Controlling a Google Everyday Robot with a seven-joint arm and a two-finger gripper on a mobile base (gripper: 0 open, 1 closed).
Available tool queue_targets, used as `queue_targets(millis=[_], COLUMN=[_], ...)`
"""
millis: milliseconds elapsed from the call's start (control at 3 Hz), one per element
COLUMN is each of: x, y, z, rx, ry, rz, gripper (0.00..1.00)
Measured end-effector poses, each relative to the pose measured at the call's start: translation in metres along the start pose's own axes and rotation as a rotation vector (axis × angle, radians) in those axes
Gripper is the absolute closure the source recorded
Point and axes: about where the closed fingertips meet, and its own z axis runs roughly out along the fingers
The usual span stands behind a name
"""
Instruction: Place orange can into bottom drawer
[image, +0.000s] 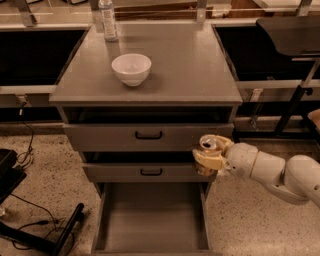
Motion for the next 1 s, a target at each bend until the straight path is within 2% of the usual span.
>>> queue_targets(millis=[333,667,1000], x=[0.053,0.085,0.085], y=[-0.003,-0.009,-0.009], z=[0.023,0.038,0.038], rx=[-0.078,-0.123,-0.124], ry=[-0.013,-0.02,-0.02], rz=[0.012,0.029,0.028], gripper=[1.0,1.0,1.0])
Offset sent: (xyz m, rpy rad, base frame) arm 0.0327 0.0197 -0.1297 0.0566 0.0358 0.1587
